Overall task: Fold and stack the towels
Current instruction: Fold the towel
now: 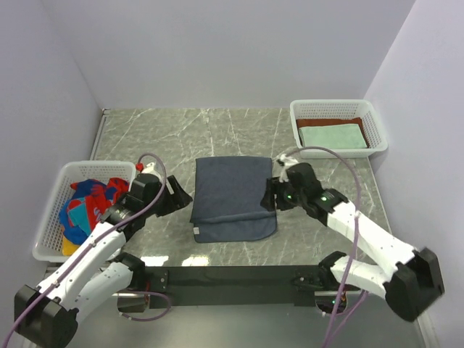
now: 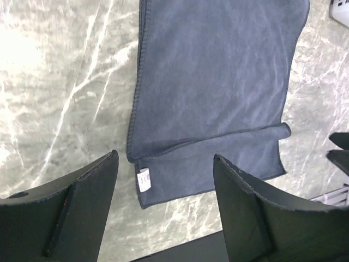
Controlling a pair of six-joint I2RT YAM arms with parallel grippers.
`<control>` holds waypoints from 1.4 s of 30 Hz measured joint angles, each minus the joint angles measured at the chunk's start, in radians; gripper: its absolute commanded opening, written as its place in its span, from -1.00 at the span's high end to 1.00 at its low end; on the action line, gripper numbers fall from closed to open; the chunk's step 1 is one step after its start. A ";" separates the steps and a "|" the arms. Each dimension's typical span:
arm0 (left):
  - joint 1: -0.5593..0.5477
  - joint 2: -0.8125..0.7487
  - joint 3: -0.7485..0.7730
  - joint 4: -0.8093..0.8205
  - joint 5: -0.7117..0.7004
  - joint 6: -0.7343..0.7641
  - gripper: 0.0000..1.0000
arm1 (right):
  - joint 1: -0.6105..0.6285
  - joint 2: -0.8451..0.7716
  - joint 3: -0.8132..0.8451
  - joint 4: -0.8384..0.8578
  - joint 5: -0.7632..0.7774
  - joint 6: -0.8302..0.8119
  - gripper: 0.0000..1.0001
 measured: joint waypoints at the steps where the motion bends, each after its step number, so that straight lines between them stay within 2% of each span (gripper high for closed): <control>1: 0.000 -0.001 0.008 0.000 -0.001 0.007 -0.51 | 0.031 0.041 0.028 -0.001 0.008 -0.020 -0.33; 6: 0.000 0.068 0.034 -0.034 -0.026 0.056 -0.53 | 0.172 0.288 0.154 -0.003 0.014 -0.114 -0.32; 11: 0.000 0.080 0.036 -0.035 -0.052 0.112 -0.53 | 0.233 0.501 0.262 0.000 -0.004 -0.209 -0.36; 19: 0.000 0.074 0.036 -0.020 -0.069 0.152 -0.52 | 0.264 0.662 0.335 0.003 -0.032 -0.303 -0.36; 27: 0.000 0.093 0.036 -0.016 -0.072 0.162 -0.51 | 0.340 0.649 0.312 -0.047 -0.054 -0.323 -0.21; 33: 0.000 0.100 0.036 -0.015 -0.076 0.156 -0.48 | 0.380 0.450 0.243 -0.136 -0.104 -0.322 -0.06; 35: 0.000 0.105 0.036 -0.010 -0.075 0.146 -0.45 | 0.379 0.394 0.242 -0.150 -0.098 -0.320 0.06; 36: 0.000 0.112 0.036 -0.003 -0.074 0.140 -0.45 | 0.371 0.370 0.242 -0.152 -0.083 -0.311 0.09; 37: 0.000 0.126 0.038 0.004 -0.072 0.130 -0.44 | 0.355 0.355 0.243 -0.151 -0.074 -0.299 0.23; 39: 0.000 0.179 0.057 0.019 -0.066 0.115 -0.43 | 0.285 0.349 0.243 -0.140 -0.052 -0.262 0.35; 42: -0.002 0.291 0.103 0.059 -0.056 0.091 -0.40 | 0.154 0.382 0.243 -0.098 0.015 -0.192 0.35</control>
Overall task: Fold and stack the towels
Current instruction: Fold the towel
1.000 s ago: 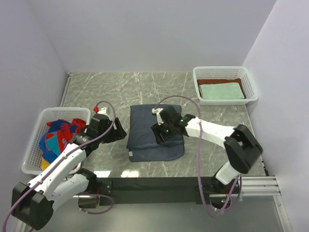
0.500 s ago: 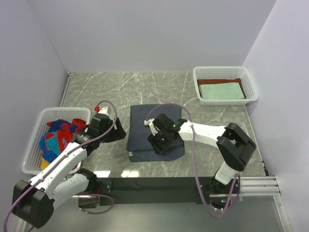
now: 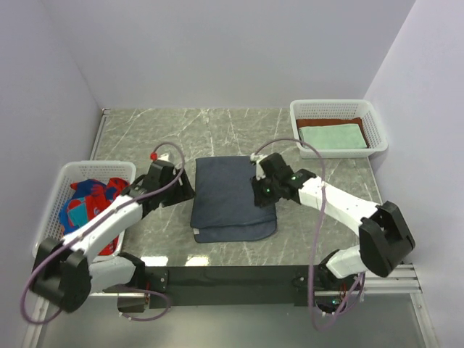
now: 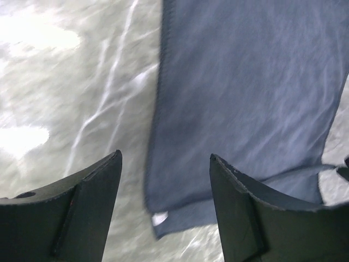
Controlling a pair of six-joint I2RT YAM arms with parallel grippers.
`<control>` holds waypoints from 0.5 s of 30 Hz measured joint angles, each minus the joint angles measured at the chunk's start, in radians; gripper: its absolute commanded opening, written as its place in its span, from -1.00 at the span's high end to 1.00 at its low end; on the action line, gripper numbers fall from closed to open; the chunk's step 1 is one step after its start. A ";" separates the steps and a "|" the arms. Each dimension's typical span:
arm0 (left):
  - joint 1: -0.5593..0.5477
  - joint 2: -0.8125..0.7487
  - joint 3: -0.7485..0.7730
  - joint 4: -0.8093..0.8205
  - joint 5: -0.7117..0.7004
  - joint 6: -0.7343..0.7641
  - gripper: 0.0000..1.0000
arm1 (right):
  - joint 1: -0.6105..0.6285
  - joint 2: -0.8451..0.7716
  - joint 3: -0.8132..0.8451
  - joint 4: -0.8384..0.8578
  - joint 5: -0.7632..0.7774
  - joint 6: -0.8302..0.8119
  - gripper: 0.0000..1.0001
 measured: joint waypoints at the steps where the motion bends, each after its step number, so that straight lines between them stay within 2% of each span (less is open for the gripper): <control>1: -0.002 0.040 0.020 0.015 0.005 -0.010 -0.39 | -0.035 0.018 0.000 0.017 0.024 0.020 0.35; 9: -0.019 0.416 0.254 0.112 -0.002 -0.044 -0.32 | -0.149 0.222 0.045 0.127 0.097 0.138 0.29; 15: -0.019 0.627 0.446 0.145 -0.047 -0.056 -0.27 | -0.247 0.367 0.173 0.180 0.102 0.179 0.28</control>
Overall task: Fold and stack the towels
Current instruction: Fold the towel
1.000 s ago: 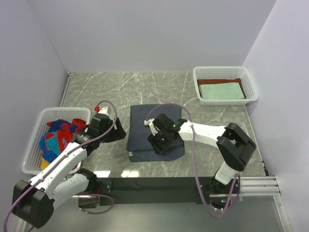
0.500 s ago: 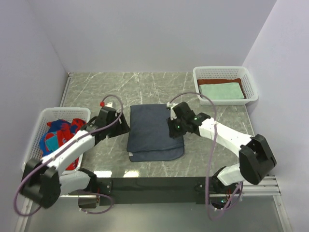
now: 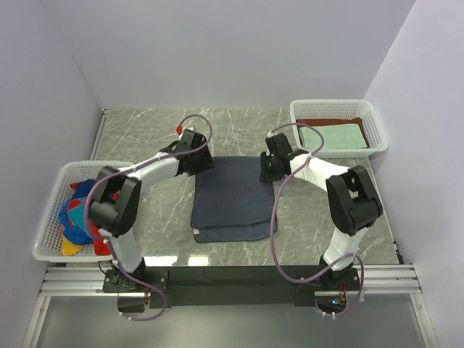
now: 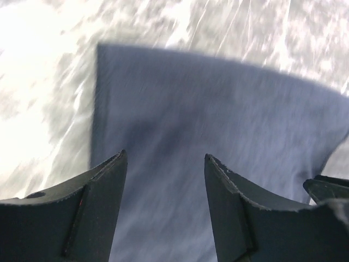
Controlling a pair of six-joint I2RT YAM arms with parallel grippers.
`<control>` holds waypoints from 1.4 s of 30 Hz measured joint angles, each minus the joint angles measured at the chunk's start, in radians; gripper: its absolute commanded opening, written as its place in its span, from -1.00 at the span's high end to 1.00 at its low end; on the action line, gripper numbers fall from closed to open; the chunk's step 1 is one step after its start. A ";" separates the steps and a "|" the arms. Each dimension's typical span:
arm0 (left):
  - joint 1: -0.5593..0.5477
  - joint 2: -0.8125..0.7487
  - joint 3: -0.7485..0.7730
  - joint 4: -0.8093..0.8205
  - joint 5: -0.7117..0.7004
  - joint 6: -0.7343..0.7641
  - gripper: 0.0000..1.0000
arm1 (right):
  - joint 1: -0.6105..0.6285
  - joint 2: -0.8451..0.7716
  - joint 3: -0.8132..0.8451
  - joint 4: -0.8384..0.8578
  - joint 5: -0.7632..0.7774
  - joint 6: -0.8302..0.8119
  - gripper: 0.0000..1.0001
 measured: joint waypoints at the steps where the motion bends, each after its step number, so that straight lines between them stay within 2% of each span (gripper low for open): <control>1: 0.000 0.053 0.045 0.010 -0.006 -0.006 -0.26 | -0.008 0.018 0.022 0.003 0.000 0.002 0.28; 8: 0.008 0.296 0.264 -0.017 -0.023 -0.011 -0.23 | -0.049 0.184 0.177 0.018 -0.045 0.024 0.27; 11: 0.024 0.356 0.364 -0.023 -0.024 -0.009 -0.23 | -0.079 0.249 0.263 -0.002 -0.076 0.035 0.26; 17: 0.086 0.486 0.557 -0.061 -0.001 0.006 -0.34 | -0.145 0.407 0.494 -0.034 -0.121 0.043 0.24; 22: 0.109 0.478 0.561 -0.059 0.030 0.021 -0.43 | -0.162 0.417 0.549 -0.049 -0.123 0.039 0.23; 26: 0.107 0.331 0.403 -0.064 0.048 0.004 -0.50 | -0.155 0.272 0.402 -0.031 -0.133 0.039 0.23; 35: 0.050 -0.263 0.049 -0.049 0.014 -0.041 -0.48 | -0.027 -0.237 -0.082 0.059 -0.160 0.091 0.25; 42: 0.022 -0.592 -0.280 -0.095 -0.008 -0.052 -0.48 | 0.093 -0.387 -0.338 0.125 -0.166 0.184 0.28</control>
